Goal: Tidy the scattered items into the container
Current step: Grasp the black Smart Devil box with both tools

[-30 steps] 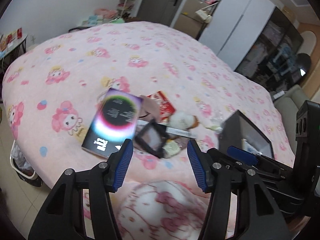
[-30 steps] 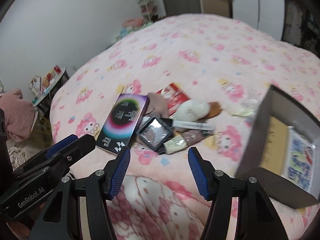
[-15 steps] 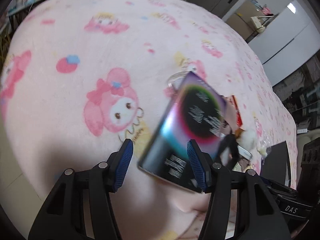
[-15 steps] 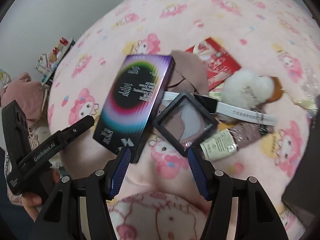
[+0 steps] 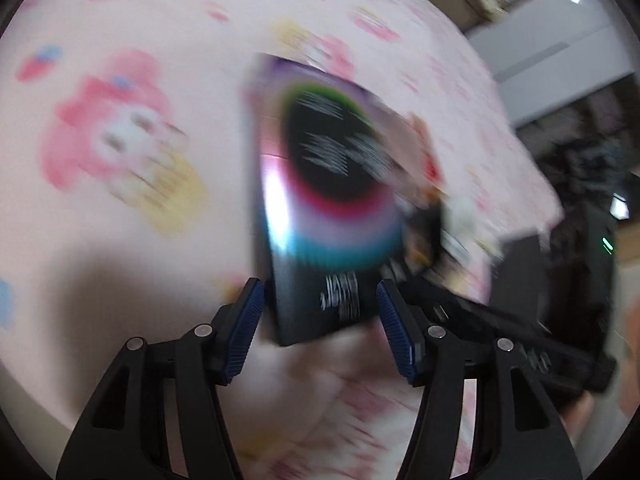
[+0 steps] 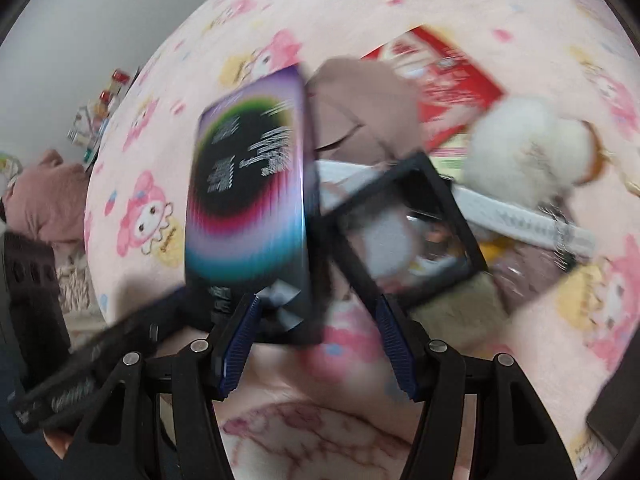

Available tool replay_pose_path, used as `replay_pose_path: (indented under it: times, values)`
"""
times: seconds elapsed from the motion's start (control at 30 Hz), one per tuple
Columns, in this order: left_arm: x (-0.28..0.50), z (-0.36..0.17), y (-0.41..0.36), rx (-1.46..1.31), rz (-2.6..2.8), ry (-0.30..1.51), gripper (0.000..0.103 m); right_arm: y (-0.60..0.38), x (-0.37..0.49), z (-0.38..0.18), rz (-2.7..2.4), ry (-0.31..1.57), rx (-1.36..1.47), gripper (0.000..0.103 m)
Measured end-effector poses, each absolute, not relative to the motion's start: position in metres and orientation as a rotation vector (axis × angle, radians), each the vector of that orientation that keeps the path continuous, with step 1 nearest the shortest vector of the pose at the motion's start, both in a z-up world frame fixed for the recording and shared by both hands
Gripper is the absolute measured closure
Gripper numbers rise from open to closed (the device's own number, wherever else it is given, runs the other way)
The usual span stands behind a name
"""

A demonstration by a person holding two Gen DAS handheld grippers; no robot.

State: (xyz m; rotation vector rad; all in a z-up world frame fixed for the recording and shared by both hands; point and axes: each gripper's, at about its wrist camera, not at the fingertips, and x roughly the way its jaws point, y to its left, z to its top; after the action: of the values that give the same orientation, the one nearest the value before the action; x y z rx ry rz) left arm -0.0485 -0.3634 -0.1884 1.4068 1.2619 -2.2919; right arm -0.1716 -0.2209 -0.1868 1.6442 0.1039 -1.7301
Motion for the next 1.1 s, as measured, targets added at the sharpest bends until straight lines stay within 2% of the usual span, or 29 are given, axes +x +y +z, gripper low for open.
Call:
replay_pose_path:
  times: [0.07,0.2,0.3,0.37,0.4,0.5,0.53,0.57,0.73,0.93,1.1]
  values:
    - [-0.052,-0.180,-0.350,1.451,-2.364,1.282,0.045,-0.205,-0.172,-0.178,-1.774,0.059,1.629,0.046]
    - [-0.050,-0.165,-0.360,1.342,-2.369,1.200,0.045,-0.182,-0.165,-0.163,-1.842,0.029,1.595,0.046]
    - [-0.053,-0.177,-0.374,1.358,-2.262,1.206,0.046,-0.182,-0.166,-0.173,-1.746,0.013,1.640,0.045]
    - [-0.059,-0.187,-0.374,1.403,-2.233,1.275,0.051,-0.184,-0.165,-0.188,-1.610,-0.052,1.700,0.046]
    - [-0.064,-0.190,-0.370,1.430,-2.232,1.309,0.049,-0.186,-0.165,-0.193,-1.591,-0.071,1.719,0.046]
    - [-0.080,-0.178,-0.350,1.503,-2.297,1.178,0.050,-0.185,-0.169,-0.199,-1.657,-0.070,1.723,0.046]
    - [-0.084,-0.173,-0.343,1.525,-2.364,1.234,0.050,-0.182,-0.171,-0.196,-1.680,-0.079,1.713,0.046]
    - [-0.086,-0.167,-0.340,1.530,-2.398,1.273,0.061,-0.180,-0.173,-0.193,-1.703,-0.094,1.696,0.048]
    - [-0.083,-0.145,-0.360,1.407,-2.417,1.040,0.053,-0.167,-0.185,-0.175,-1.852,-0.098,1.628,0.048]
    - [-0.115,-0.170,-0.436,1.255,-2.347,0.944,0.052,-0.180,-0.181,-0.204,-1.643,-0.081,1.733,0.048]
    - [-0.129,-0.188,-0.464,1.273,-2.333,1.026,0.052,-0.196,-0.192,-0.217,-1.642,-0.122,1.758,0.048]
